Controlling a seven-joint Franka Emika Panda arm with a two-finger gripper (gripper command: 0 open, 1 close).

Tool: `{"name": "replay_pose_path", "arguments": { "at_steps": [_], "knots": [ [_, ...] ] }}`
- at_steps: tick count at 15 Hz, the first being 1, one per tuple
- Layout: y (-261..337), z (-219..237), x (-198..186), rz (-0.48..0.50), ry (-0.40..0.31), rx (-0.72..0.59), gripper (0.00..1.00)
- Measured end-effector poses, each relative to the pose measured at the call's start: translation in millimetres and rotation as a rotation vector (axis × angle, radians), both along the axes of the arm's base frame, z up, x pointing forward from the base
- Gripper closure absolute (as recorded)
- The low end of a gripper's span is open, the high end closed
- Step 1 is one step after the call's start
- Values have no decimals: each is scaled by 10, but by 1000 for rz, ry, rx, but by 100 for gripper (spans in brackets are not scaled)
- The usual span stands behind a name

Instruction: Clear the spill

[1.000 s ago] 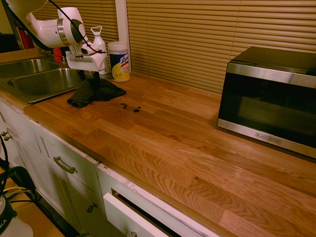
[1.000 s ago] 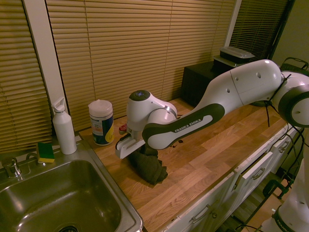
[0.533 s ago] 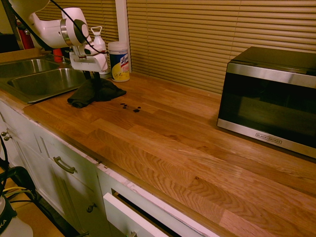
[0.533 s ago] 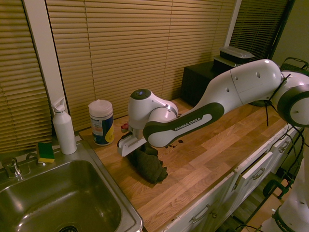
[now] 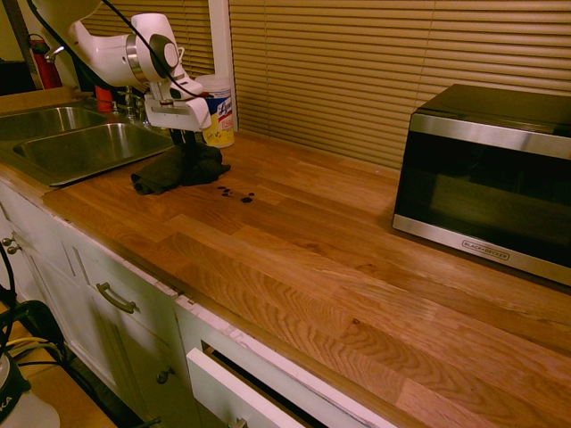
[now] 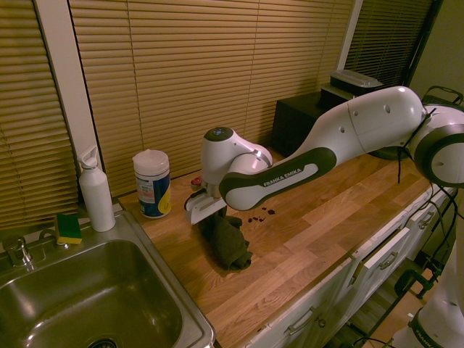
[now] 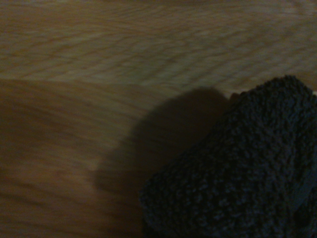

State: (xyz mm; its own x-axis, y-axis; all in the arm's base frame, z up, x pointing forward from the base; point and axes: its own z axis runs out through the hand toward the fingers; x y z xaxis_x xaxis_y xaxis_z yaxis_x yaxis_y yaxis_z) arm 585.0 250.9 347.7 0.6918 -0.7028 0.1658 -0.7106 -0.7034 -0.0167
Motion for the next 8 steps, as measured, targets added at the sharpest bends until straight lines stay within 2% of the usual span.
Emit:
{"name": "replay_pose_path", "arguments": {
  "at_steps": [8],
  "knots": [
    [-945,11,101,-80,30,28,100]
  ]
}}
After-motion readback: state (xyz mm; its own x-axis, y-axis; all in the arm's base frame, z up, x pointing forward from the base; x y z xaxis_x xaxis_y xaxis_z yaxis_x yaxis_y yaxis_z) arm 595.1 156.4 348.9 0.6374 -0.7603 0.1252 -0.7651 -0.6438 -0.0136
